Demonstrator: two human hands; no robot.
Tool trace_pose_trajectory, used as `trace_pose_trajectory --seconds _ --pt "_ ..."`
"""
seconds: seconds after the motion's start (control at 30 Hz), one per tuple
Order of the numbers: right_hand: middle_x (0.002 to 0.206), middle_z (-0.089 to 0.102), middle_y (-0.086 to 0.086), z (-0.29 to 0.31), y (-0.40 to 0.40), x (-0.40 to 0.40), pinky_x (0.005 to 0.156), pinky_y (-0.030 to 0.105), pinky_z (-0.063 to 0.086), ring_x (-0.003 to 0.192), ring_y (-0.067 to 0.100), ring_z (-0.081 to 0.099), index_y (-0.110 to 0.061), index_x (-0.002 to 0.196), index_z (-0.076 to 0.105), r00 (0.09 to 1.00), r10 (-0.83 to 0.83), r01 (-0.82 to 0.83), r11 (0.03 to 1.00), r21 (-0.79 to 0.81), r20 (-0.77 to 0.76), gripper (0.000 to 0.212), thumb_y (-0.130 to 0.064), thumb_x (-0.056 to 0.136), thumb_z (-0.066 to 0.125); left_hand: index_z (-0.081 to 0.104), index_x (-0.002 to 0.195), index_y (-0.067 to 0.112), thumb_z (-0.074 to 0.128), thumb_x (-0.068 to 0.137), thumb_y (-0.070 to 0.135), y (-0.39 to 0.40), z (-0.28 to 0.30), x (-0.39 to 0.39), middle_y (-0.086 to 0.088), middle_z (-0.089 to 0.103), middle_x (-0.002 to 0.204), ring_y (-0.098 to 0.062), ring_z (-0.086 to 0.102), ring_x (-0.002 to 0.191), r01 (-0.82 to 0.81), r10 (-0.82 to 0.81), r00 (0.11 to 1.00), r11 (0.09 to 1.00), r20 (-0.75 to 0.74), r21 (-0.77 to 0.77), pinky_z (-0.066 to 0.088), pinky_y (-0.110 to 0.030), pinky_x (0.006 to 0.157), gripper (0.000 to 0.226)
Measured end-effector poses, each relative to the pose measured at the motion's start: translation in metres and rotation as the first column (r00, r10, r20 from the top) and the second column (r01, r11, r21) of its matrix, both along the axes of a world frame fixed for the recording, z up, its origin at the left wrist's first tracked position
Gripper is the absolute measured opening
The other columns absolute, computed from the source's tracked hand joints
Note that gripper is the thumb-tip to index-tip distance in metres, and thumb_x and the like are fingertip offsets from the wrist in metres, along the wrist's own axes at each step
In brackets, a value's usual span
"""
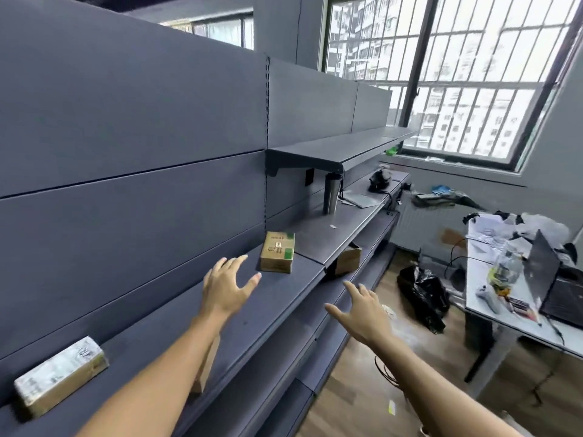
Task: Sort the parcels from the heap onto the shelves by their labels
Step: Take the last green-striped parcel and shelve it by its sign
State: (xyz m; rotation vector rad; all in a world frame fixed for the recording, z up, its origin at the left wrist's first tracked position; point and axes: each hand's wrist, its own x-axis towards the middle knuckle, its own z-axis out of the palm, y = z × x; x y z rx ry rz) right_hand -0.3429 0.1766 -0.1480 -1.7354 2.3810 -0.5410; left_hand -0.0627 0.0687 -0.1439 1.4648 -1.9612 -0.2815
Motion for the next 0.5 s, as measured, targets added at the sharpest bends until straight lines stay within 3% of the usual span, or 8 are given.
trace_pose_trajectory --seconds 0.13,0.33,0.5 --pt "0.161 0.033 0.009 -0.014 -0.065 -0.019 0.114 0.044 0.036 0.148 0.031 0.028 -0.029 0.157 0.026 0.997 0.075 -0.076 0.997 0.025 0.034 0.087 -0.073 0.087 0.051 0.051 0.144 0.022 0.031 0.077 0.077 -0.052 -0.015 -0.019 -0.001 0.054 0.146 -0.025 0.033 0.144 -0.059 0.059 0.998 0.998 0.034 0.016 0.024 -0.051 0.114 0.088" --pt "0.162 0.030 0.008 -0.042 -0.165 -0.055 0.110 0.042 0.040 0.149 0.028 0.028 -0.027 0.157 0.025 0.983 0.157 -0.161 0.987 0.027 0.096 0.087 -0.071 0.088 0.053 0.042 0.149 0.023 0.053 0.093 0.061 -0.140 -0.030 -0.058 0.000 0.044 0.152 -0.025 0.028 0.145 -0.130 0.120 0.988 0.986 0.095 0.102 0.026 -0.052 0.113 0.069" --pt "0.161 0.032 0.003 -0.066 -0.245 -0.086 0.111 0.040 0.040 0.148 0.025 0.030 -0.027 0.158 0.023 0.954 0.227 -0.244 0.968 0.065 0.195 0.086 -0.070 0.089 0.052 0.034 0.153 0.021 0.052 0.093 0.062 -0.198 -0.041 -0.104 0.000 0.035 0.158 -0.022 0.021 0.149 -0.179 0.170 0.983 0.972 0.069 0.155 0.024 -0.051 0.116 0.075"
